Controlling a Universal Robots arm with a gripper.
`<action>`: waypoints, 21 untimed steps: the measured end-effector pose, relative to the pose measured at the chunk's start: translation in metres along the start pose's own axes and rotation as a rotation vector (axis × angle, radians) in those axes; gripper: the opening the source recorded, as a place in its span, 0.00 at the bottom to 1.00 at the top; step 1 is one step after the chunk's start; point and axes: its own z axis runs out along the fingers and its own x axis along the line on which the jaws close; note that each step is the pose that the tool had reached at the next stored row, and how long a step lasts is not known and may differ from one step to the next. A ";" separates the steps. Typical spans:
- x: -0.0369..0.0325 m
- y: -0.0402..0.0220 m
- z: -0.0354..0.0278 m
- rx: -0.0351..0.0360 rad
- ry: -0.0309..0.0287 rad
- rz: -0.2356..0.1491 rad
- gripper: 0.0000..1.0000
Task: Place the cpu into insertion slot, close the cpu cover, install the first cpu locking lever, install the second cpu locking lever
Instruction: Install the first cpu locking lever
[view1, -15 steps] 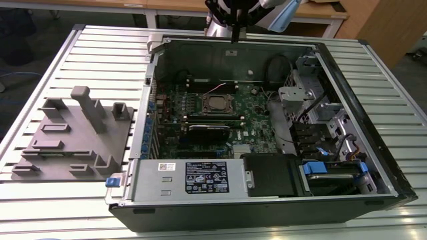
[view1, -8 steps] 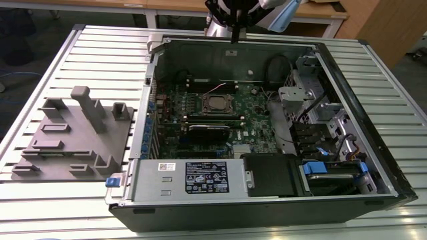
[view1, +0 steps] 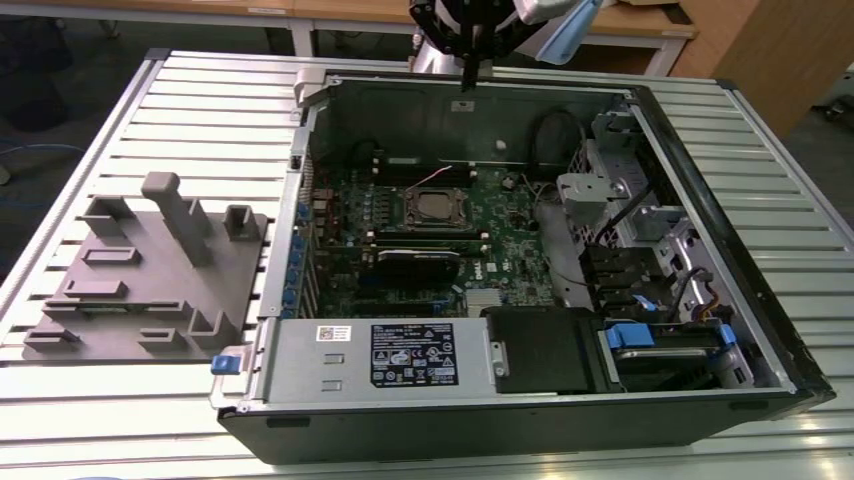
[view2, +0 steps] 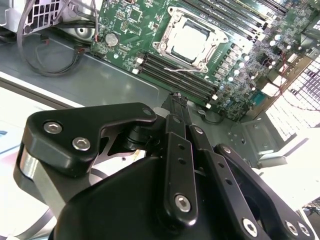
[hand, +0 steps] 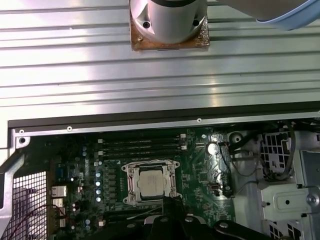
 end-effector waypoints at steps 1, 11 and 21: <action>0.0000 -0.0001 0.0006 0.0000 0.0000 0.000 0.10; 0.0002 -0.0008 0.0073 0.0000 0.0000 0.000 0.10; 0.0004 -0.0013 0.0115 0.0000 0.0000 0.000 0.10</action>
